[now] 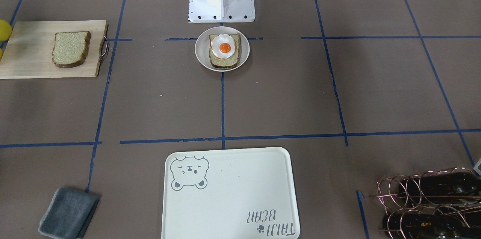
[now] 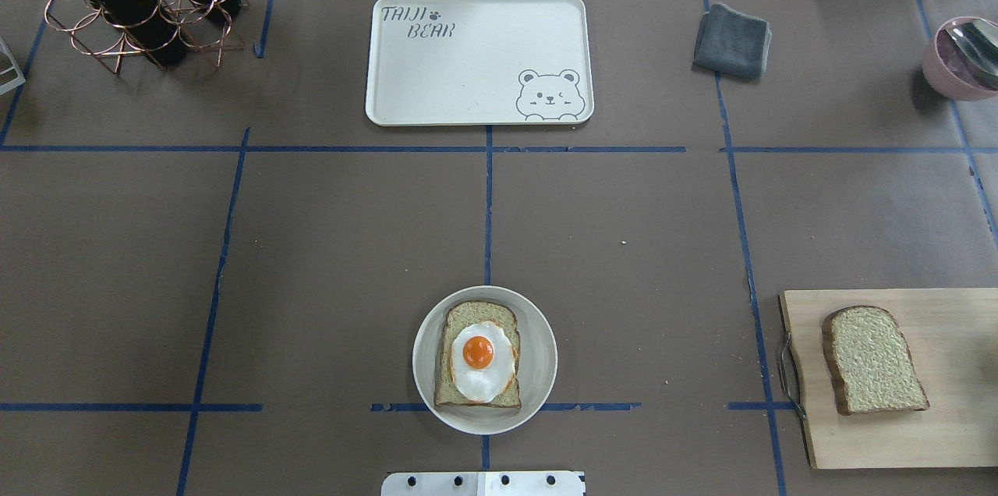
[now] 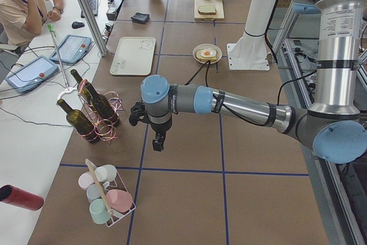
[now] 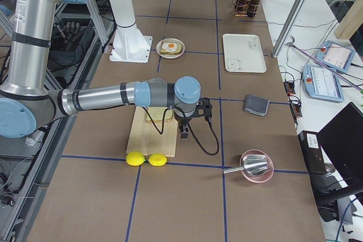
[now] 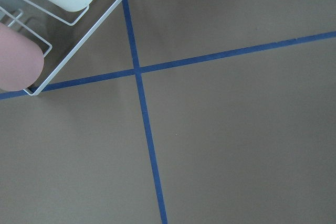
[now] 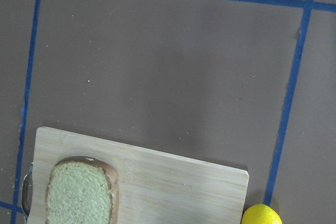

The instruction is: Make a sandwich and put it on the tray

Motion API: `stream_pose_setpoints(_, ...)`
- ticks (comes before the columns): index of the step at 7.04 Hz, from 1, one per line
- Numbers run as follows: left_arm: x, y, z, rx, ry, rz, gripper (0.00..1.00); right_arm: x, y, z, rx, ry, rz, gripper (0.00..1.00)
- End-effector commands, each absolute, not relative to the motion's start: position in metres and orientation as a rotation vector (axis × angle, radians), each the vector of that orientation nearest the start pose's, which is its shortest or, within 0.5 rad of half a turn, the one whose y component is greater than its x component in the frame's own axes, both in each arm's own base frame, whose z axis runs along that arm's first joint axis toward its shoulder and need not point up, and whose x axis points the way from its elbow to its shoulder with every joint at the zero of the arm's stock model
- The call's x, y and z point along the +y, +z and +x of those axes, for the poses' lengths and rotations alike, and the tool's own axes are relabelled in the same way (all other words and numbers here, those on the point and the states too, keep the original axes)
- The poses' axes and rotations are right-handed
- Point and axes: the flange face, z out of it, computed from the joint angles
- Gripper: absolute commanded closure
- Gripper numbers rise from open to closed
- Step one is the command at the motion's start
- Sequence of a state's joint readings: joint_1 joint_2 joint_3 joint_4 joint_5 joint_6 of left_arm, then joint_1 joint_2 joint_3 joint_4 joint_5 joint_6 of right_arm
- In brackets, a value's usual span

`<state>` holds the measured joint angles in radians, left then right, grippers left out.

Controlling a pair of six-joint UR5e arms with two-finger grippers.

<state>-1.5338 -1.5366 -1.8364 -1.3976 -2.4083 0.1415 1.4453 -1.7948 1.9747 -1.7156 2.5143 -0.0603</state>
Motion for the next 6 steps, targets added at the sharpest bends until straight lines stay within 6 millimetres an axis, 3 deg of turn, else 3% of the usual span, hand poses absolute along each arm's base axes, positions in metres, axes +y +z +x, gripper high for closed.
stream_pose_setpoints(1, -0.478, 0.55, -0.008, 0.868, 0.275, 0.126, 0.0, -0.389, 0.542, -0.052, -0.958, -0.218, -0.06, 0.0)
stream_pose_setpoints(2, -0.481, 0.542, -0.007, 0.866, 0.302, 0.191, 0.0, -0.363, 0.56, -0.06, -0.958, -0.216, -0.065, 0.0)
stream_pose_setpoints(3, -0.481, 0.541, -0.007, 0.866, 0.31, 0.203, 0.0, -0.349, 0.557, -0.073, -0.981, -0.158, -0.06, 0.0)
stream_pose_setpoints(4, -0.481, 0.54, -0.007, 0.867, 0.311, 0.206, 0.0, -0.318, 0.567, -0.1, -0.983, -0.128, -0.071, 0.0)
stream_pose_setpoints(6, -0.481, 0.541, -0.007, 0.869, 0.309, 0.204, 0.0, -0.299, 0.58, -0.141, -1.026, -0.091, 0.012, 0.0)
